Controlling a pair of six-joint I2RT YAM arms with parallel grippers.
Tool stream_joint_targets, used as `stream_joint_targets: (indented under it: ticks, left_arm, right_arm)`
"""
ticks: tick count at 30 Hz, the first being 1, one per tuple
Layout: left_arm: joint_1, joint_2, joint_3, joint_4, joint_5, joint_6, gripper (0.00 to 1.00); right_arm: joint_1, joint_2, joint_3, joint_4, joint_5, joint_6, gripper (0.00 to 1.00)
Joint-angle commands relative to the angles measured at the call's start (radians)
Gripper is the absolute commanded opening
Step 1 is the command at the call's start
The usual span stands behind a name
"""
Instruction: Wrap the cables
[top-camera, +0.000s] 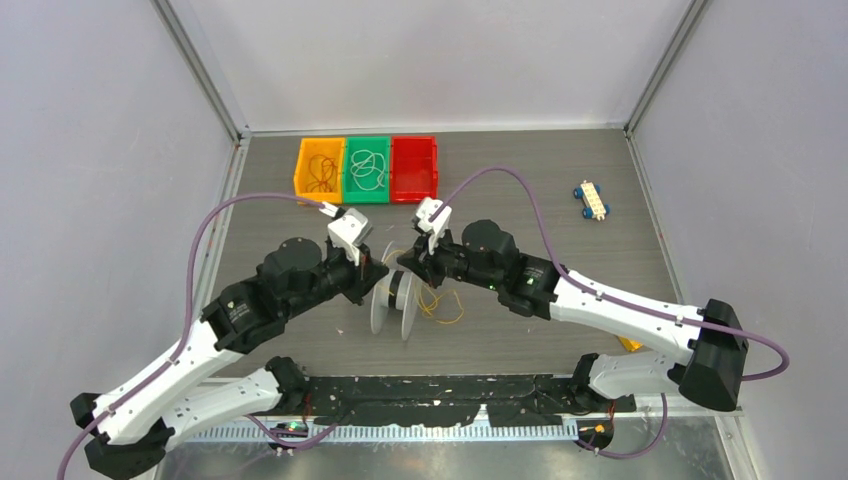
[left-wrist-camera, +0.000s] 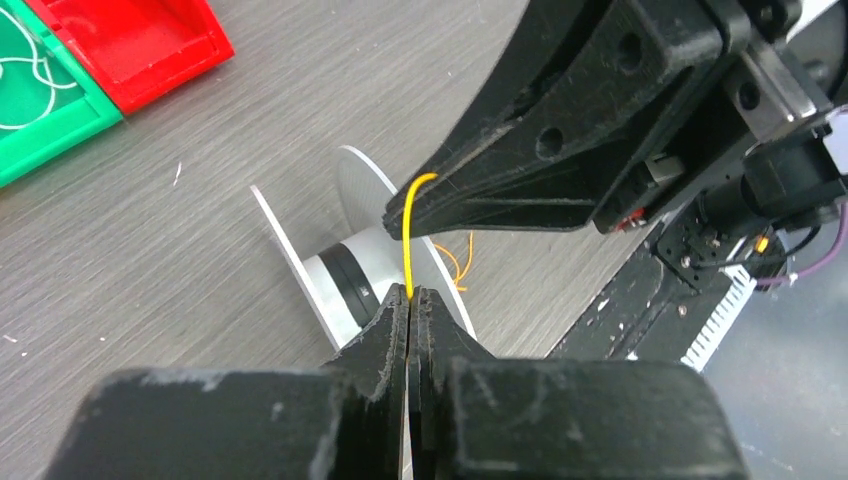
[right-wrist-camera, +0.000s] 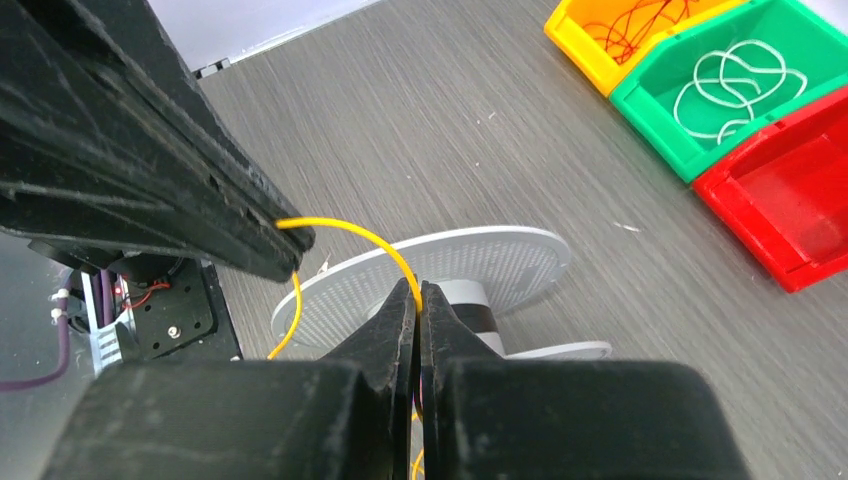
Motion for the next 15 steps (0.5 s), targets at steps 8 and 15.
stream_joint_targets:
  ticks: [8, 15]
  left_arm:
    - [0.058, -0.066, -0.108, 0.295, -0.069, -0.141, 0.00]
    - [0.120, -0.103, -0.127, 0.355, -0.022, -0.189, 0.00]
  right_arm:
    - [0.006, -0.034, -0.067, 0.078, 0.030, 0.068, 0.06]
    - [0.007, -0.037, -0.088, 0.079, 0.032, 0.087, 0.06]
